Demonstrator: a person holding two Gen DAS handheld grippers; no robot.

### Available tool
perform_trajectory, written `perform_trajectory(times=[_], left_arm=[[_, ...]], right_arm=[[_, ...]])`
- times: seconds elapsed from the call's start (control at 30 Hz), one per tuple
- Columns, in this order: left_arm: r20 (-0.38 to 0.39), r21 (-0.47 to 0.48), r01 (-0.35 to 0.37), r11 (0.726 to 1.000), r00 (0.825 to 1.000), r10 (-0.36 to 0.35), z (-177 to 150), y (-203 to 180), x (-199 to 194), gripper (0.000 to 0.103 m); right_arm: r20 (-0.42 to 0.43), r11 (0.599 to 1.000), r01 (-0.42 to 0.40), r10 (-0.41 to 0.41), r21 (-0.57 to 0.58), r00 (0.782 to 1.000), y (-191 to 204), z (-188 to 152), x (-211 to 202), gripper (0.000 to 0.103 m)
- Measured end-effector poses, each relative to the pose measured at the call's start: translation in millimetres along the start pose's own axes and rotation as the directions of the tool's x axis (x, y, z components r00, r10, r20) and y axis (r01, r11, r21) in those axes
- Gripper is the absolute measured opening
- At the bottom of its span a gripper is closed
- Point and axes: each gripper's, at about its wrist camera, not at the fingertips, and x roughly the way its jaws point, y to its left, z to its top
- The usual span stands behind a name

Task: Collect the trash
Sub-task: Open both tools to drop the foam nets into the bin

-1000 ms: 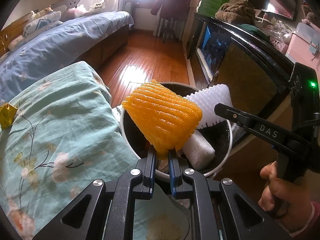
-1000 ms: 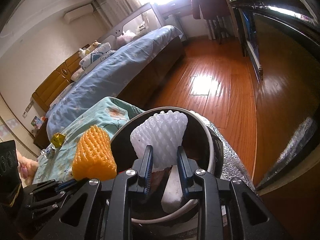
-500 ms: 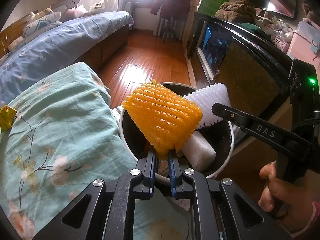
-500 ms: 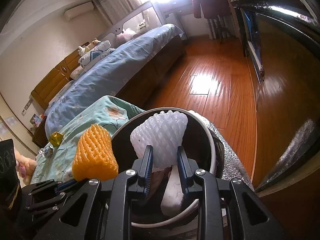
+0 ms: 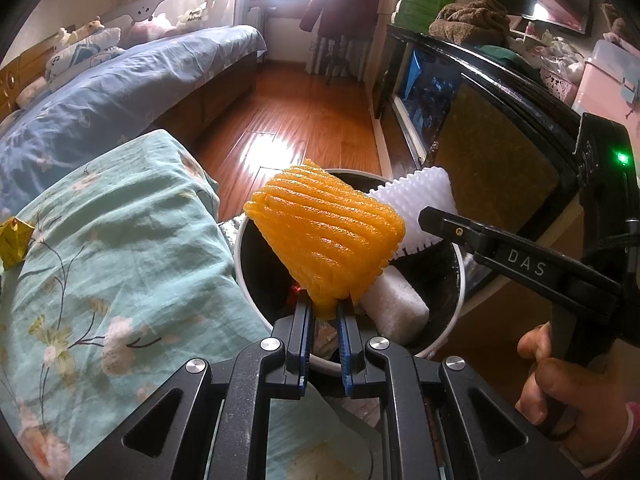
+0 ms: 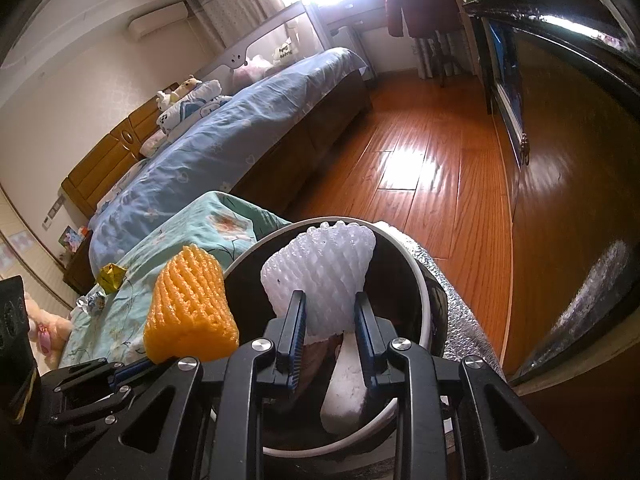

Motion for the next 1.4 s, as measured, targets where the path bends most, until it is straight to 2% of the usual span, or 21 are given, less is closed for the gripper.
perform_trajectory(times=[0.63,0.73,0.77,0.8,0.83,0.87,0.9,0.93,1.03,1.1,1.23,1.3,1.4], left_arm=[[-0.024,0.010,0.000,1.000,1.000,0.000,5,0,11,0.011],[-0.025,0.011,0.000,1.000,1.000,0.001,4,-1,12,0.011],[-0.026,0.013,-0.001,1.000,1.000,0.002,4,-1,11,0.011],[-0.026,0.014,-0.005,1.000,1.000,0.006,4,-1,11,0.016],[-0.024,0.010,-0.007,1.000,1.000,0.007,4,-1,9,0.022],[-0.021,0.003,-0.012,1.000,1.000,0.013,3,0,7,0.027],[-0.015,-0.001,-0.015,1.000,1.000,0.015,2,1,5,0.038],[-0.002,-0.003,-0.019,1.000,1.000,0.019,1,2,1,0.044],[0.014,-0.007,-0.029,1.000,0.999,0.029,-6,7,-6,0.045],[0.019,-0.021,-0.028,0.999,0.999,0.028,-12,11,-12,0.045],[0.044,-0.054,-0.068,0.996,0.997,0.071,-28,22,-28,0.056],[0.057,-0.074,-0.080,0.994,0.995,0.085,-38,28,-39,0.059],[0.070,-0.106,-0.097,0.990,0.992,0.104,-51,40,-52,0.061]], right_arm=[[-0.023,0.999,0.027,-0.027,-0.027,0.999,-1,7,7,0.026],[-0.028,0.999,0.030,-0.030,-0.025,0.999,2,8,8,0.035],[-0.030,0.999,0.031,-0.031,-0.021,0.999,1,9,9,0.044],[-0.030,0.999,0.029,-0.029,-0.014,0.999,0,9,8,0.055],[-0.028,1.000,0.027,-0.028,-0.010,0.999,0,10,7,0.058],[-0.025,1.000,0.029,-0.029,-0.007,0.999,-1,10,6,0.060],[-0.021,0.999,0.032,-0.033,-0.005,0.999,-2,10,4,0.061],[-0.020,0.999,0.032,-0.033,-0.003,0.999,-1,10,3,0.062],[-0.010,1.000,0.027,-0.027,0.001,1.000,1,8,-3,0.064],[-0.004,1.000,0.017,-0.017,-0.001,1.000,5,6,-6,0.071],[0.010,1.000,-0.006,0.006,-0.010,1.000,17,-1,-15,0.077],[0.018,1.000,-0.016,0.016,-0.012,1.000,24,-4,-19,0.084],[0.034,0.999,-0.047,0.048,-0.028,0.998,41,-9,-25,0.087]])
